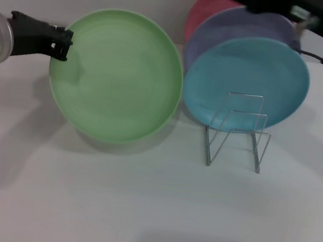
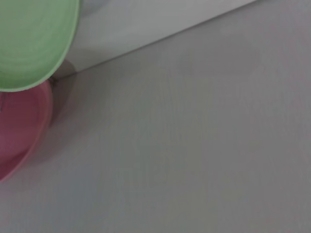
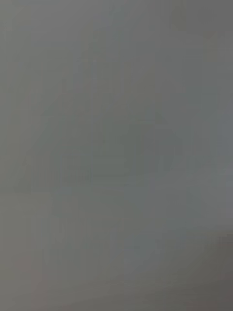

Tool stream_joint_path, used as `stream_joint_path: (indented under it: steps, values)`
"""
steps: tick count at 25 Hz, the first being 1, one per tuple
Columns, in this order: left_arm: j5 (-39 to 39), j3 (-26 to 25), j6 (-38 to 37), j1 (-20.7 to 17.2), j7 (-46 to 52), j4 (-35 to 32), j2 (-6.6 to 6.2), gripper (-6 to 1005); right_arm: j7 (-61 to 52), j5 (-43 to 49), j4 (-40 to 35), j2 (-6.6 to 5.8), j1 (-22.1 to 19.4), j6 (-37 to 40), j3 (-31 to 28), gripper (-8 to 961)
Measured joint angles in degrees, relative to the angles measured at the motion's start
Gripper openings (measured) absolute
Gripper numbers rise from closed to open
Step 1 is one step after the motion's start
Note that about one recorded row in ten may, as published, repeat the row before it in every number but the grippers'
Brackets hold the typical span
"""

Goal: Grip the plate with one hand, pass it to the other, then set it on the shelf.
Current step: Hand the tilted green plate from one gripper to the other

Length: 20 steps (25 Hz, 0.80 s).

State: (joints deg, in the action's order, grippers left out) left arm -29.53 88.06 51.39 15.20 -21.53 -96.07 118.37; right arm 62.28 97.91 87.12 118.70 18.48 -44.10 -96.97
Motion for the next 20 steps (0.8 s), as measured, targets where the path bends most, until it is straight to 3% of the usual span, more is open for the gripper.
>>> stream_joint_path:
  steps: [4,7,14,20]
  values:
    - [0.0,0.0,-0.7,0.1,0.2,0.1,-0.01,32,-25.6,26.3,8.9,0.03,4.3,-2.6,3.0,793]
    - [-0.1,0.2,-0.7,0.2,0.2,0.2,-0.01,32,-37.0,37.0,9.4,0.05,9.1,-7.5,3.0,792]
    - [-1.3,0.5,-1.0,0.0,0.2,0.4,0.01,32,-39.6,38.8,-2.7,-0.14,19.0,-10.4,1.6,785]
    - [-1.4,0.6,-0.9,-0.1,0.2,0.4,0.02,33,-38.7,38.5,-11.6,-0.26,24.4,-9.6,2.1,779]
